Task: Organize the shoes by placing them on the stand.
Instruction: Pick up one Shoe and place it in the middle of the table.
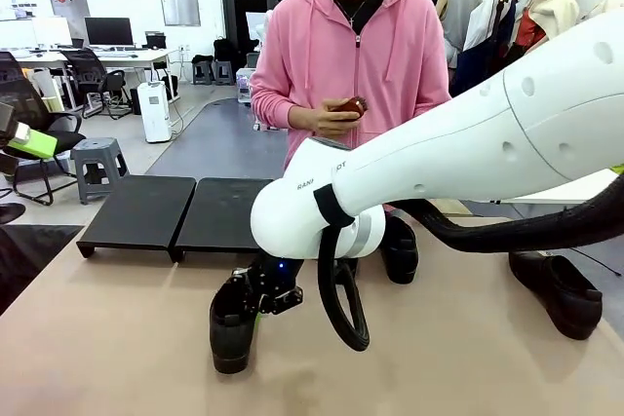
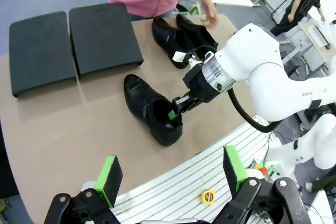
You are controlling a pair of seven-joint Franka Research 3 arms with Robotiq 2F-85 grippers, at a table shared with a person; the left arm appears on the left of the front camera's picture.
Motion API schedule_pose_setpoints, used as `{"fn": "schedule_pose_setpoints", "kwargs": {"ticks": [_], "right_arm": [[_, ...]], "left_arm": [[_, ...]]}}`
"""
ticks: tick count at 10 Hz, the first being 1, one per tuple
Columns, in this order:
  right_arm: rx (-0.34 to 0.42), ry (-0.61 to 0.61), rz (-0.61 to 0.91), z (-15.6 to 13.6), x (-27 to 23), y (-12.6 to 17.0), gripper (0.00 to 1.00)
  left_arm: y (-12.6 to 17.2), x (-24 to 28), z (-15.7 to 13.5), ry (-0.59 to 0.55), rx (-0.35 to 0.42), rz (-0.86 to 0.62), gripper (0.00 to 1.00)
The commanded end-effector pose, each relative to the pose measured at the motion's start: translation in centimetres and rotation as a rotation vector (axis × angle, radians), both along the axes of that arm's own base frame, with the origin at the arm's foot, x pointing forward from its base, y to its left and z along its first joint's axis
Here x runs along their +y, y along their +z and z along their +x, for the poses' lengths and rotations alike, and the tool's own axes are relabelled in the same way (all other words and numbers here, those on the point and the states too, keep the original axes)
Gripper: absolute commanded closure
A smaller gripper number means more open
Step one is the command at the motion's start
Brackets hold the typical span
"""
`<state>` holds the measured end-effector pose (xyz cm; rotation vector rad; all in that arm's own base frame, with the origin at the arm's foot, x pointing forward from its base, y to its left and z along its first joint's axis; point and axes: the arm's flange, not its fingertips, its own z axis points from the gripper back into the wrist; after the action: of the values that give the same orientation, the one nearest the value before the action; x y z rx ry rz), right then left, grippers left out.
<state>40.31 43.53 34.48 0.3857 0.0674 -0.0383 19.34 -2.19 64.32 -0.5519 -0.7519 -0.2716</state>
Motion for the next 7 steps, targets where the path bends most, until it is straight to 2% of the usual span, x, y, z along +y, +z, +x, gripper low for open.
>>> {"fn": "schedule_pose_setpoints", "kwargs": {"ticks": [1,4,7], "right_arm": [[0.011,0.017,-0.018,0.0,1.6,0.7,0.0],[0.024,0.022,-0.009,-0.2,1.3,0.9,0.0],[0.014,0.048,-0.048,-0.8,0.4,2.8,0.0]], "left_arm": [[-0.1,0.1,0.1,-0.014,-0.009,-0.013,0.0],[-0.1,0.1,0.1,-0.014,-0.009,-0.013,0.0],[-0.1,0.1,0.1,-0.014,-0.009,-0.013,0.0]]}}
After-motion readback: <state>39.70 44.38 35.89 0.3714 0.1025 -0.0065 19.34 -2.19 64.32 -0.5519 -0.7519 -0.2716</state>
